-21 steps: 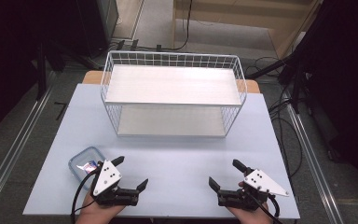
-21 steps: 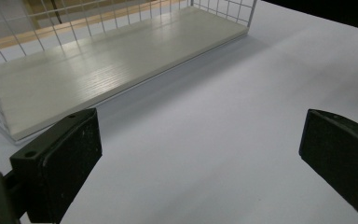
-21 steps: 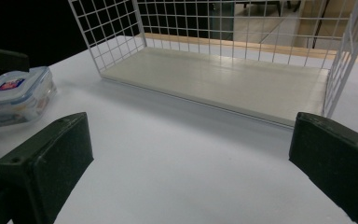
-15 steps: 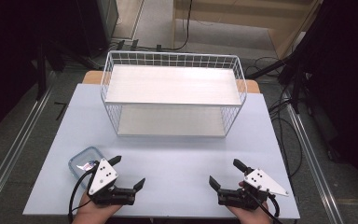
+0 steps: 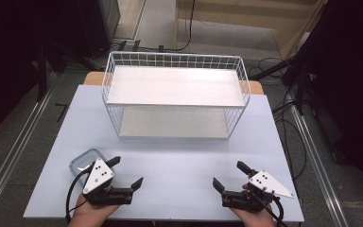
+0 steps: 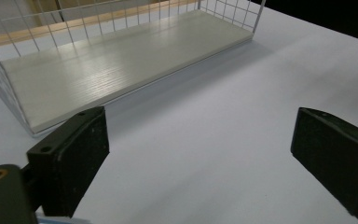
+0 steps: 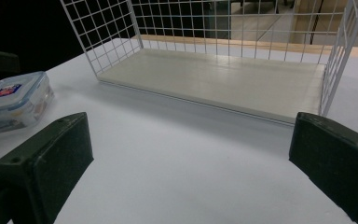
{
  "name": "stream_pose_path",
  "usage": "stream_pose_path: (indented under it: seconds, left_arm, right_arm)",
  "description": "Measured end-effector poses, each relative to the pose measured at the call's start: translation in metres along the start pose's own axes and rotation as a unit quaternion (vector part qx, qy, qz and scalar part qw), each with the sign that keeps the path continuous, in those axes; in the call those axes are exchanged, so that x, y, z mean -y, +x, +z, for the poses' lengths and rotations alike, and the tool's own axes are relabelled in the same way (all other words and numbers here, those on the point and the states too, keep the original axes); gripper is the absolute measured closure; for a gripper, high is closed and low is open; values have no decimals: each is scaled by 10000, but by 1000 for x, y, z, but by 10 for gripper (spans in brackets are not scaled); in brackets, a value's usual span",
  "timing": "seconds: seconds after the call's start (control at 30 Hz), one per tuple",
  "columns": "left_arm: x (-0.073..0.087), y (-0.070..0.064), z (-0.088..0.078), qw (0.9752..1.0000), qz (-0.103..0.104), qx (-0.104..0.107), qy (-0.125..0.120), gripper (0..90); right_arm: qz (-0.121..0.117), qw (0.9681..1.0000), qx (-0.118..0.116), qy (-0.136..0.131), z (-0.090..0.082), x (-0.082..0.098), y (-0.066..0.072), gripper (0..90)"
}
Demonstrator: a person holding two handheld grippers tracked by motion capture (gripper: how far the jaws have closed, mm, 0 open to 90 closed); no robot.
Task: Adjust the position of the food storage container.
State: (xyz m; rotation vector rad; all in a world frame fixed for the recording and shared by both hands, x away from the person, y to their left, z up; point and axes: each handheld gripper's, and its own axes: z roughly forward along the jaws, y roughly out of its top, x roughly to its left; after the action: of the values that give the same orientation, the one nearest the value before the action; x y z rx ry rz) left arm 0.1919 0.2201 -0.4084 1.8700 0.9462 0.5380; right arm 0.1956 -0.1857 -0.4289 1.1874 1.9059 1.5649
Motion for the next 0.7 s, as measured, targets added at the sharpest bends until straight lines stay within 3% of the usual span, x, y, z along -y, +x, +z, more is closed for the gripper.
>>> stream_pose_path:
  seconds: [0.03, 0.07, 0.1, 0.13, 0.17, 0.2, 0.23, 0.27, 0.3, 0.33, 0.37, 0.4, 0.43, 0.47, 0.5, 0.53, 0.67, 0.7]
  left_arm:
    - [1, 2, -2, 10000, 45, 31, -19, 134]
    - [2, 4, -5, 9999, 98, -4, -60, 291]
    - [4, 6, -9, 9999, 140, 28, -96, 291]
    - [4, 9, -13, 9998, 137, 31, -129, 501]
    - [5, 12, -17, 9999, 97, -20, -136, 501]
    - [5, 20, -25, 9998, 0, -169, -89, 631]
    - [5, 20, -25, 9998, 0, -169, -89, 677]
    - [7, 25, -30, 9994, -41, -340, -92, 677]
    - [12, 37, -40, 9977, -206, -640, -125, 797]
    - [15, 43, -46, 9963, -245, -816, -144, 849]
    - [15, 43, -46, 9963, -245, -816, -144, 900]
    - [23, 57, -56, 9928, -282, -1161, -126, 900]
    - [28, 64, -60, 9903, -341, -1339, -120, 900]
    - [34, 71, -64, 9879, -430, -1491, -59, 900]
    - [34, 71, -64, 9879, -430, -1491, -59, 900]
    - [44, 84, -70, 9830, -625, -1723, 84, 900]
    - [58, 95, -75, 9761, -865, -1946, 434, 900]
    - [58, 95, -75, 9761, -865, -1946, 434, 900]
  right_arm:
    - [10, 10000, -2, 2, 0, 0, 0, 0]
    - [38, 10000, -1, 2, 0, 0, -1, 0]
    - [38, 10000, -1, 2, 0, 0, -1, 0]
    - [26, 10000, 11, -4, 1, 0, -2, 0]
    - [26, 10000, 11, -4, 1, 0, -2, 0]
    - [30, 10000, -8, -25, 1, -1, -1, 0]
    - [30, 10000, -8, -25, 1, -1, -1, 0]
    - [28, 10000, -2, -13, 1, -1, -1, 0]
    - [22, 10000, -13, -20, 2, -1, 0, 0]
    - [25, 10000, -24, -17, 2, -1, 0, 0]
    - [37, 10000, -28, -17, 2, -1, 0, 0]
    - [56, 10000, -28, -12, 3, -1, 0, 0]
    - [56, 10000, -29, -14, 3, -1, 0, 0]
    - [48, 10000, -31, -7, 3, -1, 0, 0]
    - [48, 10000, -31, -7, 3, -1, 0, 0]
    - [62, 10000, -37, 4, 4, -1, 0, 0]
    - [58, 10000, -49, -2, 5, -2, 1, 0]
    - [49, 10000, -44, -2, 5, -2, 1, 0]
